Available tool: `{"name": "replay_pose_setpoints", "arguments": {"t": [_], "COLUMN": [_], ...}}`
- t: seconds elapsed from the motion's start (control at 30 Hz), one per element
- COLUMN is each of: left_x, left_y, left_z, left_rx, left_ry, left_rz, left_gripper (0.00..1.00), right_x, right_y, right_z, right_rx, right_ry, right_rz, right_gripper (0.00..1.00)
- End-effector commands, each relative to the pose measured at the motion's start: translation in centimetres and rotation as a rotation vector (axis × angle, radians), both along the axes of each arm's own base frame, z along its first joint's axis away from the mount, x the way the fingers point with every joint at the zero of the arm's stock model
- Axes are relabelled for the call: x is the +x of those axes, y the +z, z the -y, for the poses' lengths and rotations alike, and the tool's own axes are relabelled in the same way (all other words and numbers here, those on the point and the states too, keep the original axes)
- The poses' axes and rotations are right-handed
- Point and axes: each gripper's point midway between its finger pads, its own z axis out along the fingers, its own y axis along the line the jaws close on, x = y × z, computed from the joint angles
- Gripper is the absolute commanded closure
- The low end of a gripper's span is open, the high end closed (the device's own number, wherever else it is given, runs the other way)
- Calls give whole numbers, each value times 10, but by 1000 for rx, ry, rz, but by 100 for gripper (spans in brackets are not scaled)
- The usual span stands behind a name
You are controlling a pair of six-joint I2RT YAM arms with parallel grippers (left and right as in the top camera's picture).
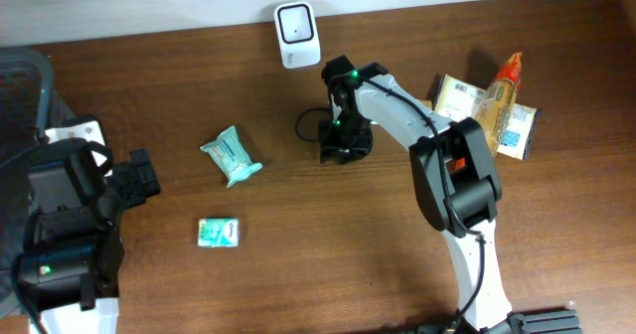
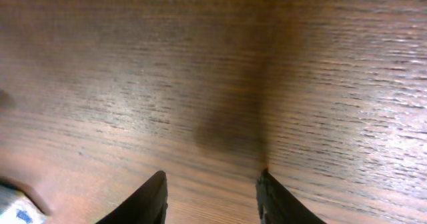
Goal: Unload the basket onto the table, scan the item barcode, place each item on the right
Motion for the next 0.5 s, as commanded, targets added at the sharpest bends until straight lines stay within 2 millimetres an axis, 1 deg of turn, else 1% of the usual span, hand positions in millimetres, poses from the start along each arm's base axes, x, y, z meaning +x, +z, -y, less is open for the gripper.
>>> {"name": "replay_pose_setpoints", "arguments": {"t": [0.0, 0.03, 0.07, 0.1, 0.13, 0.17, 0.2, 0.27, 0.3, 0.33, 0.37, 0.47], "left_x": [-1, -1, -1, -1, -1, -1, -1, -1, -1, -1, -1, -1], "left_y": [7, 7, 7, 7, 7, 7, 7, 7, 7, 7, 7, 7], "left_z": [-3, -3, -3, -3, -3, -3, -3, -3, -3, -3, -3, -3], "left_rx": [1, 1, 1, 1, 1, 1, 1, 1, 1, 1, 1, 1], "left_ry": [19, 19, 19, 19, 19, 19, 19, 19, 19, 19, 19, 19], "left_rz": [20, 20, 20, 20, 20, 20, 20, 20, 20, 20, 20, 20], "left_gripper": [1, 1, 1, 1, 1, 1, 1, 1, 1, 1, 1, 1], "right_x": [28, 50, 61, 66, 67, 69, 74, 79, 76, 75, 77, 87], "right_y": [45, 70, 78, 77, 66, 57, 46, 26, 15, 7, 4, 3], "right_z": [23, 51, 76, 104, 127, 137, 144, 146, 146, 146, 147, 157], "right_rx": [-71, -141, -196, -253, -281, -281, -278, -274, -286, -296, -298, -337], "right_ry": [-55, -258, -423, -639, -854, -962, -1004, -1011, -1008, -1006, -1007, -1021], "right_rz": [182, 263, 285, 266, 219, 192, 188, 192, 177, 166, 171, 238], "right_gripper": [58, 58, 58, 54, 41, 12, 2, 1, 1, 1, 1, 1]}}
